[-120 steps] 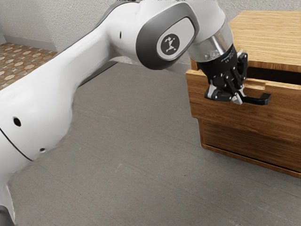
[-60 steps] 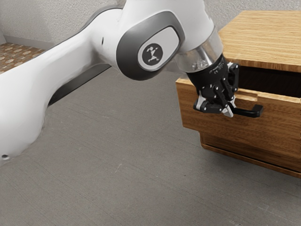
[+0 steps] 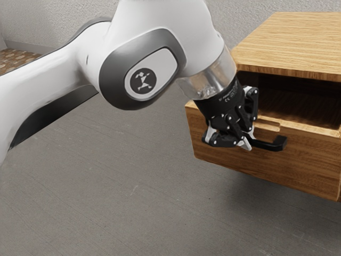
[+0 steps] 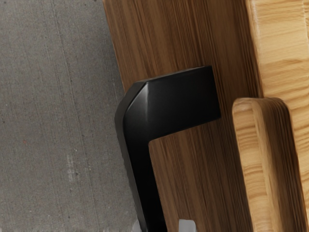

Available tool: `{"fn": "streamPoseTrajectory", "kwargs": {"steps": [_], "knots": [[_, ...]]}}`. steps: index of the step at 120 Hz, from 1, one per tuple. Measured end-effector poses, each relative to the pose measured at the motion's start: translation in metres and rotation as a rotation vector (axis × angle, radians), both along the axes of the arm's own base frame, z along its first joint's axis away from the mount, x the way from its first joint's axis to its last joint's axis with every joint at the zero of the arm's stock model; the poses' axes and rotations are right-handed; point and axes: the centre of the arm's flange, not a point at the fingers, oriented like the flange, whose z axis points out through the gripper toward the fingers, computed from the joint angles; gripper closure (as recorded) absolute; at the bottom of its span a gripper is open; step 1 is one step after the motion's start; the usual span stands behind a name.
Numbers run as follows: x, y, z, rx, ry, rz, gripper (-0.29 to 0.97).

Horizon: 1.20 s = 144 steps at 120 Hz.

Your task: Pull the drawer handle with one arm to open the drawer

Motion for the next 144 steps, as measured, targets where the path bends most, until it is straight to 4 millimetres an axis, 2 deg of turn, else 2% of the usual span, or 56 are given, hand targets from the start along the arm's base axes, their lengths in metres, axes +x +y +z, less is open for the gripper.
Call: {"fn": "streamPoseTrajectory", "kwargs": {"steps": [82, 118, 144], "knots": [[-0.071, -0.001, -0.003, 0.001, -0.005, -0.043, 0.79], [-0.077, 0.0, 0.001, -0.006, -0.021, -0.041, 0.79], [-0.093, 0.005, 0.019, -0.017, -0.054, -0.043, 0.78]]}}
